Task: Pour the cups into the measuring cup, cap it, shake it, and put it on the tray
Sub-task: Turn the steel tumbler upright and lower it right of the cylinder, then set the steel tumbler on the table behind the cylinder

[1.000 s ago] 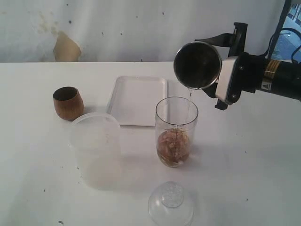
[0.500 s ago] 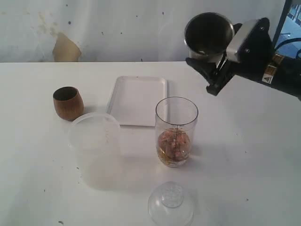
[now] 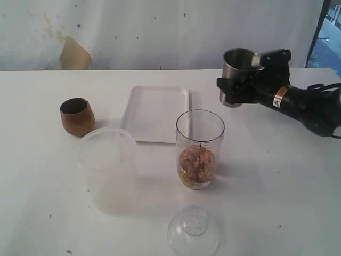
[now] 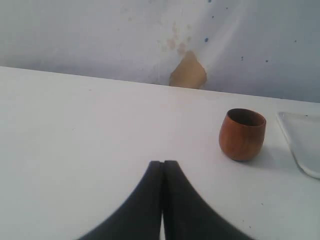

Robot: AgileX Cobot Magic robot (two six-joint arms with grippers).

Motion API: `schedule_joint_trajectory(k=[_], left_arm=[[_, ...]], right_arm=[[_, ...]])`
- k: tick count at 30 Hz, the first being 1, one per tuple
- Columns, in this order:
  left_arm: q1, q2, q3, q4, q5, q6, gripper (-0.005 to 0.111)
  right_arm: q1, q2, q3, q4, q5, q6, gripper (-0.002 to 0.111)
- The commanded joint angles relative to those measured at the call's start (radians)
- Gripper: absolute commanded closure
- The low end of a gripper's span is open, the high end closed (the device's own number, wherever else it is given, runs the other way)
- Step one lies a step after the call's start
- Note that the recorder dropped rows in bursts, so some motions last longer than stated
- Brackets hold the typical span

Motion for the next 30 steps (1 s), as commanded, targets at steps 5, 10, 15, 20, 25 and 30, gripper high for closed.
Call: schedule_joint_trajectory(k=[5,10,15,20,25,30], left_arm=[[0.001,-0.006,0.004,-0.009,-0.005,-0.004,0.107],[0.001,-0.006,0.004,-0.009,-0.005,-0.004,0.107],[0.001,-0.006,0.004,-0.009,-0.005,-0.004,0.107],[0.001,-0.006,0.004,-0.009,-0.005,-0.004,0.107],[0.001,-0.006,0.004,-0.009,-0.005,-0.004,0.107],[0.001,-0.006,0.004,-0.009,-0.005,-0.004,0.107]], right_arm=[[-0.010,0.116,-0.093,0.018,-0.032,-0.004,0.108],[-0.010,0.171,-0.127,0.025,-0.029,-0.002,0.108],[-0.010,0.171,-0.127,0.025,-0.033,-0.002,0.108],[-0.010,0.171,-0.127,0.023,-0.007,0.000,0.058],[-0.010,0.171,-0.127,0.005,-0.006,0.001,0.007],[-0.010,0.171,-0.127,0.001,-0.009,0.006,0.003]])
